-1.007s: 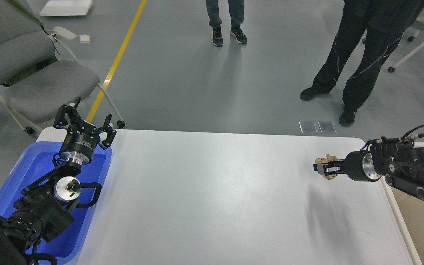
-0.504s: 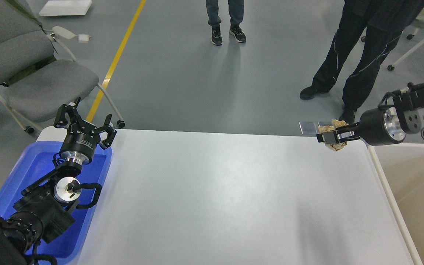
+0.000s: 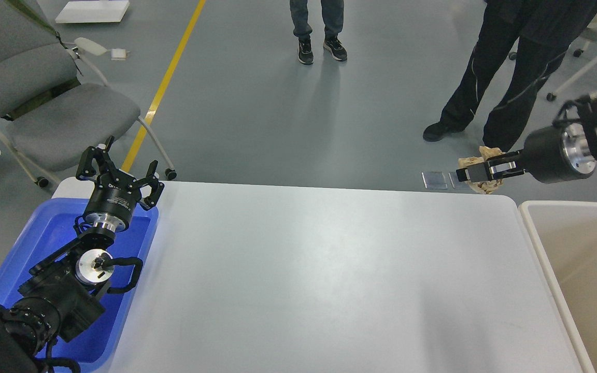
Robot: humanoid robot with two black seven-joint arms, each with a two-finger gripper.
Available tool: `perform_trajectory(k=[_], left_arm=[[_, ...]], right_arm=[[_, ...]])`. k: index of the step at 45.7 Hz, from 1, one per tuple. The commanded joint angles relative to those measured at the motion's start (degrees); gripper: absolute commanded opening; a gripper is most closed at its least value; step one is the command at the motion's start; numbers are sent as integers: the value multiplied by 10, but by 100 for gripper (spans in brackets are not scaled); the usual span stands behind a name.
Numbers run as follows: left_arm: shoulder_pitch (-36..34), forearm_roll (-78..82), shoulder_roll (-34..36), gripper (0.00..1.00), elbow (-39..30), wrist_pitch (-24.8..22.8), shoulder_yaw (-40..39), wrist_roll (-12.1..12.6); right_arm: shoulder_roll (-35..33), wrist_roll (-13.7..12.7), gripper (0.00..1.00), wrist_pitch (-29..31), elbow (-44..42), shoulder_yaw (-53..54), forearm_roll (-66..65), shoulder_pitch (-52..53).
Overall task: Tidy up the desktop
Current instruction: 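Lift the tan object with the right gripper toward the white bin, then lower the right gripper into the white bin and release the object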
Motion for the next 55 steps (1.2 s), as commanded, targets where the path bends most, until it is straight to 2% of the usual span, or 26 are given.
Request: perform_trajectory(k=[1, 11, 18, 27, 36, 45, 49, 55], left_arm=[[0, 0, 0, 100, 0, 0, 1, 0], [0, 0, 0, 100, 0, 0, 1, 0], [0, 0, 0, 100, -1, 0, 0, 0], [0, 0, 0, 100, 0, 0, 0, 0], [0, 0, 0, 100, 0, 0, 0, 0], [0, 0, 0, 100, -1, 0, 1, 0], [0, 0, 0, 100, 0, 0, 0, 0], [0, 0, 0, 100, 0, 0, 0, 0]], right_arm=[[-71, 1, 0, -25, -71, 18, 44, -73], [-151, 2, 0, -62, -123, 54, 148, -197], [-136, 2, 0, -97, -195, 97, 270, -327], [-63, 2, 0, -129, -312, 193, 375, -495], [32, 1, 0, -130, -453, 285, 452, -620], [160, -3, 0, -120, -649, 316, 515, -673], [199, -12, 0, -125, -690, 317, 539, -678], [227, -29, 0, -148, -706, 326, 575, -685]])
